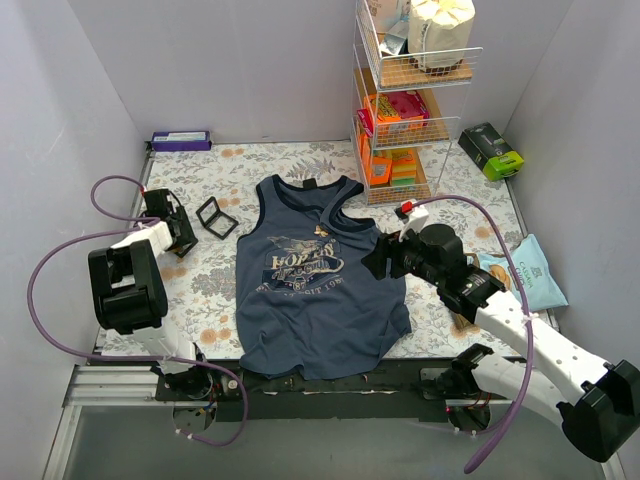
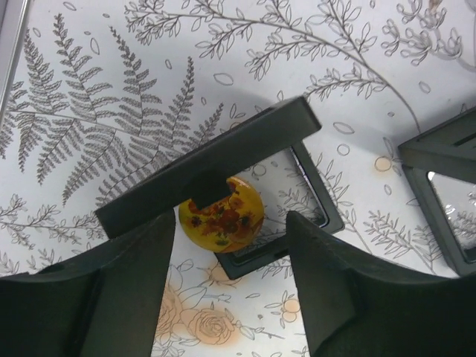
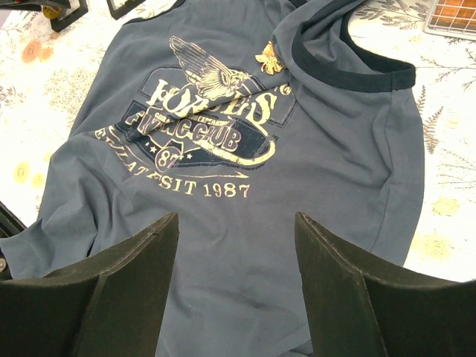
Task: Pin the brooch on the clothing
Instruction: Pick up the brooch from the brooch box.
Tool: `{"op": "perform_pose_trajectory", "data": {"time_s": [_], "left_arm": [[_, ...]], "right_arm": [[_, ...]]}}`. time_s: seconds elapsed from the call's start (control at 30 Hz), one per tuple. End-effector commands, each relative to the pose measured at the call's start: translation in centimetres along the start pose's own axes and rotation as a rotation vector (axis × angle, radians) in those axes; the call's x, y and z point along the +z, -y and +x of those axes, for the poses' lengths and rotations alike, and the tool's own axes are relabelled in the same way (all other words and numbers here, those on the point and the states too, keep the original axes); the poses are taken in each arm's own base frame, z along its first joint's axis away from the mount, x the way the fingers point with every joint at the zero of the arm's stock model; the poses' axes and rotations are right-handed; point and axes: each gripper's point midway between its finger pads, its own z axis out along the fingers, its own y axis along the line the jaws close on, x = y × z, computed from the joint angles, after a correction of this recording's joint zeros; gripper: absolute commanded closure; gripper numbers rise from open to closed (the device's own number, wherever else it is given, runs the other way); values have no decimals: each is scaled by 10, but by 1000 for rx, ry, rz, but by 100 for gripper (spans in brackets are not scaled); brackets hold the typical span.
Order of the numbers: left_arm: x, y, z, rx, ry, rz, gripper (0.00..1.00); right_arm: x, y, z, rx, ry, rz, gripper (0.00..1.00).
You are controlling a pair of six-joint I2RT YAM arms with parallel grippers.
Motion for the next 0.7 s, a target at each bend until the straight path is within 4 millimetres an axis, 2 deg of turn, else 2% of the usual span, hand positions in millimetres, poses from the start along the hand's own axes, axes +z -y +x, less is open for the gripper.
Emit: {"op": "perform_pose_trajectory", "data": {"time_s": [0.0, 0.13, 0.43, 0.6, 0.67], "left_arm": [[8, 3, -19, -13, 30, 38, 45], [14, 4, -17, -33, 10, 64, 53], [10, 13, -18, -52, 10, 121, 67], [-4, 21, -27, -70, 44, 169, 74], [-15, 28, -30, -73, 64, 194, 74]], "right_arm": [[4, -6, -6, 12, 17, -26, 30], [4, -6, -4, 17, 6, -27, 30], [10, -4, 2, 32, -14, -17, 31], [10, -5, 2, 38, -17, -20, 32], [10, -4, 2, 40, -18, -17, 32]]}}
